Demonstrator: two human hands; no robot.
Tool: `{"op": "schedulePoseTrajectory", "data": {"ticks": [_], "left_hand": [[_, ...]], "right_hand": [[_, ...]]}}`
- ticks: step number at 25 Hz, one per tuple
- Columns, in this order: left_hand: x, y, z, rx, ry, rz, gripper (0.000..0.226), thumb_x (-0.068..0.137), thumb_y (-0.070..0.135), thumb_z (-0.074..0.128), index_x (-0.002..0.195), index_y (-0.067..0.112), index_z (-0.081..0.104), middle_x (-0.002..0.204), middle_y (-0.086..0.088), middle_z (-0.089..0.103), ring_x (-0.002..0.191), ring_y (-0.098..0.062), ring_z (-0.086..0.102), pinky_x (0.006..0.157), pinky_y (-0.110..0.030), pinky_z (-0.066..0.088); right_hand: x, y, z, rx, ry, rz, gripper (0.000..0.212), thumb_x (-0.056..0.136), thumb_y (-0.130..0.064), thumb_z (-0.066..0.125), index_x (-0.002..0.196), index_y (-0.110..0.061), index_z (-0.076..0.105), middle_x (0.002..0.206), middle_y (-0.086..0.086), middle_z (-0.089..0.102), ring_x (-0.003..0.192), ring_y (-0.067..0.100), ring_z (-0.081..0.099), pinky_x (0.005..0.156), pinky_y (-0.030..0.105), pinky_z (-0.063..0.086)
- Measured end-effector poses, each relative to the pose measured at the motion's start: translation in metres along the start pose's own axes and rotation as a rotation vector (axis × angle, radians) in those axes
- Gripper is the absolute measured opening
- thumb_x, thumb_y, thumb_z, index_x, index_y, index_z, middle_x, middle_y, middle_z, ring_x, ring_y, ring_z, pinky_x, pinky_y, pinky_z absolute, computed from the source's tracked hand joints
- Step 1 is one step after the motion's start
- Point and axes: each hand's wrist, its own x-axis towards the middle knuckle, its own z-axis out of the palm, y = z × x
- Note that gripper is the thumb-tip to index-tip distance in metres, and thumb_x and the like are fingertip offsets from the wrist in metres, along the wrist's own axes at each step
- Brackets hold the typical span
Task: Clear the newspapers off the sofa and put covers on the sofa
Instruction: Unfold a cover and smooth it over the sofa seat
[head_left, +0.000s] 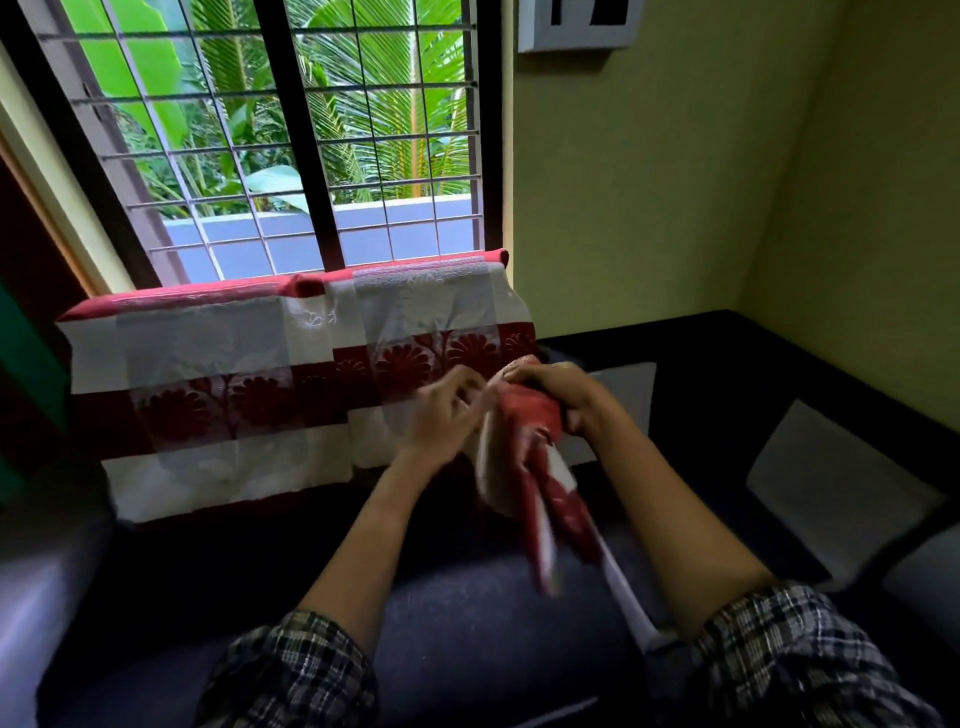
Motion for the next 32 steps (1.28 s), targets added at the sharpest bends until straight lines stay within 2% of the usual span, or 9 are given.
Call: {"op": "schedulePoseTrajectory", "data": {"ticks": [2,6,12,17,19,22,25,28,32], "left_hand": [[-0.007,0.006,0.013,-0.163,-0.11,-0.111,0.031,0.082,0.046,0.062,0.086,0.015,0.062,0.073,0.005,0.062,0.062,-0.003,0.06,0.061,-0.021,0.048],[0.006,0.007,0.019,-0.647,0.057,-0.494,0.024,0.092,0.019,0.055,0.071,0.011,0.062,0.062,-0.005,0.059,0.053,-0.014,0.055,0.058,-0.029,0.045],[0.025,0.012,0.026,-0.767,0.242,-0.722,0.041,0.099,0.037,0.037,0.073,0.015,0.06,0.067,-0.005,0.06,0.067,-0.024,0.06,0.064,-0.03,0.052],[0.018,0.031,0.029,-0.83,0.206,-0.602,0.04,0.101,0.03,0.032,0.076,0.013,0.059,0.053,0.0,0.061,0.04,-0.007,0.059,0.039,-0.016,0.046],[0.018,0.026,0.025,-0.782,0.206,-0.546,0.04,0.101,0.03,0.032,0.077,0.014,0.059,0.058,0.0,0.06,0.045,-0.007,0.06,0.046,-0.016,0.049],[0.027,0.002,0.012,-0.682,0.293,-0.59,0.04,0.099,0.032,0.038,0.074,0.012,0.061,0.07,-0.002,0.06,0.076,-0.022,0.059,0.074,-0.028,0.048],[0.025,-0.016,-0.002,-0.49,0.318,-0.605,0.026,0.095,0.028,0.048,0.082,0.012,0.064,0.069,0.001,0.059,0.072,-0.019,0.058,0.064,-0.021,0.046],[0.017,-0.029,-0.003,-0.173,0.309,-0.562,0.013,0.086,0.023,0.062,0.086,0.01,0.06,0.09,-0.009,0.061,0.089,-0.029,0.06,0.076,-0.031,0.047],[0.005,-0.017,0.006,0.084,0.458,-0.355,0.033,0.079,0.027,0.071,0.102,0.008,0.056,0.106,-0.013,0.054,0.095,-0.023,0.055,0.081,-0.035,0.046]], "right_hand": [[0.002,-0.008,0.003,0.232,-0.002,0.067,0.014,0.087,-0.003,0.052,0.075,-0.009,0.056,0.075,0.009,0.059,0.064,0.019,0.057,0.047,0.023,0.053],[0.002,-0.01,-0.006,0.588,-0.041,0.032,0.023,0.088,-0.025,0.06,0.093,-0.002,0.058,0.087,0.014,0.063,0.078,0.023,0.066,0.062,0.033,0.059],[-0.014,0.005,-0.01,-0.306,-0.1,0.001,0.053,0.079,-0.059,0.059,0.1,-0.011,0.069,0.103,0.004,0.07,0.099,0.02,0.065,0.082,0.039,0.05],[-0.015,0.008,0.001,-0.36,-0.023,-0.157,0.023,0.078,-0.023,0.073,0.097,-0.01,0.067,0.091,0.006,0.07,0.089,0.02,0.067,0.074,0.038,0.049],[-0.016,0.003,0.0,-0.255,0.074,-0.189,0.006,0.083,-0.007,0.066,0.08,-0.011,0.063,0.075,0.004,0.063,0.073,0.013,0.061,0.064,0.03,0.045],[-0.013,-0.006,-0.009,-0.222,0.141,-0.162,0.023,0.091,-0.003,0.054,0.071,-0.015,0.053,0.069,0.003,0.054,0.058,0.011,0.049,0.049,0.021,0.042],[-0.01,-0.011,-0.017,-0.121,0.209,-0.111,0.027,0.092,0.004,0.048,0.07,-0.01,0.053,0.063,0.006,0.054,0.047,0.011,0.05,0.038,0.015,0.038],[-0.007,-0.016,-0.017,0.21,0.26,-0.055,0.026,0.092,0.008,0.045,0.07,-0.003,0.053,0.052,0.008,0.057,0.04,0.012,0.055,0.038,0.017,0.045],[0.004,-0.014,-0.01,0.499,0.258,0.009,0.024,0.096,0.005,0.038,0.077,0.001,0.053,0.059,0.013,0.06,0.038,0.015,0.059,0.04,0.025,0.051]]}}
